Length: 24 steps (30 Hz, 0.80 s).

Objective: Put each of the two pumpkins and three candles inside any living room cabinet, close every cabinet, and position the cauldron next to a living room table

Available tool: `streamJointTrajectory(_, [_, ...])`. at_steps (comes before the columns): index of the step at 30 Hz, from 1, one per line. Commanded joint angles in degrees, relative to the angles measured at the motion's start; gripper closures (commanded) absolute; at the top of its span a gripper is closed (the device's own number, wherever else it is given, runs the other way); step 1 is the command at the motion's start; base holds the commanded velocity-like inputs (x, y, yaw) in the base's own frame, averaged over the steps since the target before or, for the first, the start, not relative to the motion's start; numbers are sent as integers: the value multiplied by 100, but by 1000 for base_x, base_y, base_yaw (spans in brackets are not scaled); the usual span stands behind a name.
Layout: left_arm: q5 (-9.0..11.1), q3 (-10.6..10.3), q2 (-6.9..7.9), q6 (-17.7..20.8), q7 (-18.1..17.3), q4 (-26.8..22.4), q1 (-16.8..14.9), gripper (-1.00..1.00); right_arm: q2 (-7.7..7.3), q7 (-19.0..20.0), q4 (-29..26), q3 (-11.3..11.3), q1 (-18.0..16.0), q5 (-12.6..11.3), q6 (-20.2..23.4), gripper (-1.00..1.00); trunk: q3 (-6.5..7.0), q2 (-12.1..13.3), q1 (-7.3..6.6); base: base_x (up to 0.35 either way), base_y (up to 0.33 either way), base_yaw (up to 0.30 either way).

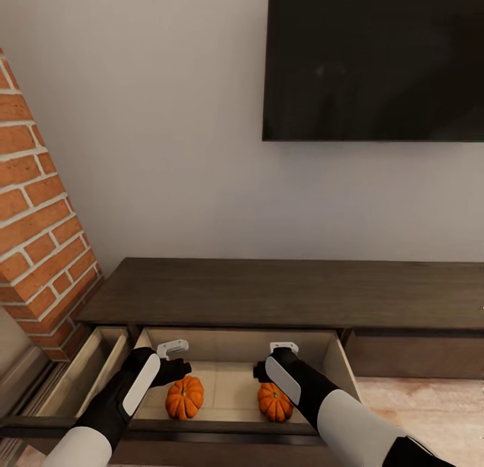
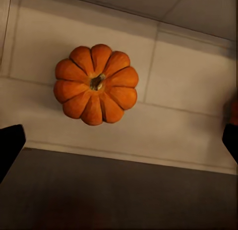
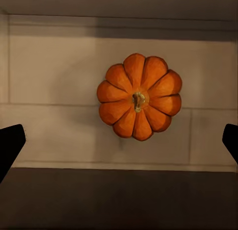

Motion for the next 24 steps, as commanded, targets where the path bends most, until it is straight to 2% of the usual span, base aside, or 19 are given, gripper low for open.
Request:
streamJointTrajectory(1, [60, -21, 7, 11, 56, -9, -3, -100, -4, -48, -18, 34, -6, -54, 7, -100, 13, 39, -24, -23, 0, 0])
streamJointTrajectory(24, [60, -20, 6, 12, 50, -11, -3, -100, -21, -5, -35, 25, -7, -60, -102, -100, 426, 961, -529, -28, 0, 0])
